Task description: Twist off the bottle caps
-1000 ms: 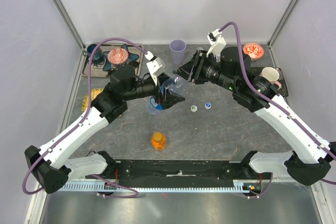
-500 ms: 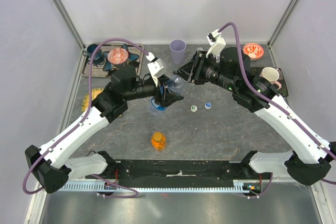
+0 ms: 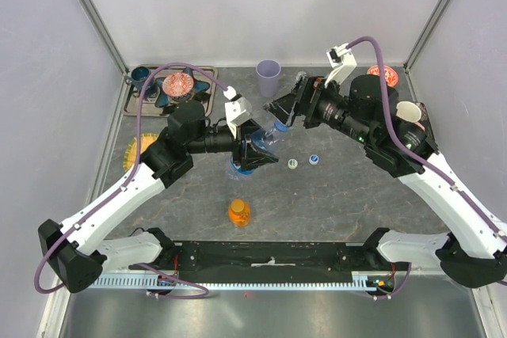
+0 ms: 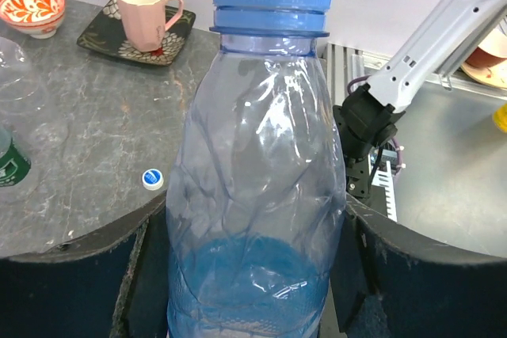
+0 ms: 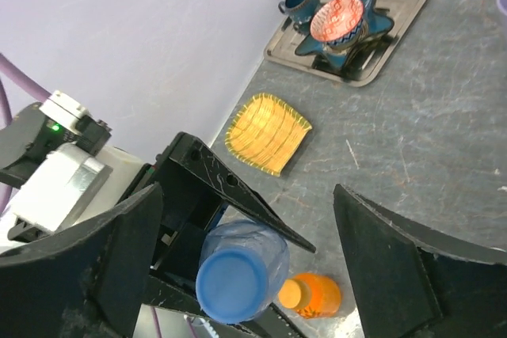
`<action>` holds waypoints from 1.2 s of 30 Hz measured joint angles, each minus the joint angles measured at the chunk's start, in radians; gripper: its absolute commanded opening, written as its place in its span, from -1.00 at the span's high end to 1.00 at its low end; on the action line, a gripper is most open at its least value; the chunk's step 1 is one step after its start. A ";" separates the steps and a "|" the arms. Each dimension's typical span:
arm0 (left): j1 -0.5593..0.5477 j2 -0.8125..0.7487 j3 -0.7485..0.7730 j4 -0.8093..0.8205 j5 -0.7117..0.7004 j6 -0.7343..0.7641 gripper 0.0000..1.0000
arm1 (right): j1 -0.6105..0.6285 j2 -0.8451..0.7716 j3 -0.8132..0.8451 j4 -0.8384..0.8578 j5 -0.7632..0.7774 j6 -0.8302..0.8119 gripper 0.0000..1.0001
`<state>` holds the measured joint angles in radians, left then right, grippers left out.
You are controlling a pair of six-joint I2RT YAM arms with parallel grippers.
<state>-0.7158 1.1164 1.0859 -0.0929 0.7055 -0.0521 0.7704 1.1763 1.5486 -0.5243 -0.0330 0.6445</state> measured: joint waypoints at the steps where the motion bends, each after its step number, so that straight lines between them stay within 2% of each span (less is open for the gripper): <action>1: 0.000 -0.002 -0.006 0.005 0.010 0.000 0.30 | 0.000 -0.005 0.004 -0.001 0.010 -0.010 -0.91; 8: -0.003 -0.024 -0.052 0.059 -0.028 -0.013 0.28 | 0.000 -0.072 0.008 0.043 0.087 -0.045 -0.74; 17: -0.078 -0.051 -0.088 0.153 -0.325 -0.013 0.31 | 0.000 -0.047 -0.002 0.098 0.117 0.000 -0.60; 22: -0.090 -0.052 -0.095 0.166 -0.423 -0.010 0.31 | 0.007 -0.002 -0.023 0.105 0.110 0.018 -0.54; 36: -0.096 -0.053 -0.095 0.174 -0.475 -0.010 0.31 | 0.033 0.016 -0.038 0.128 0.098 0.022 -0.21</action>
<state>-0.8120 1.0637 0.9909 0.0814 0.2310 -0.0616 0.8032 1.1923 1.5108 -0.3965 0.0647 0.6662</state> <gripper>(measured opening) 0.701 0.629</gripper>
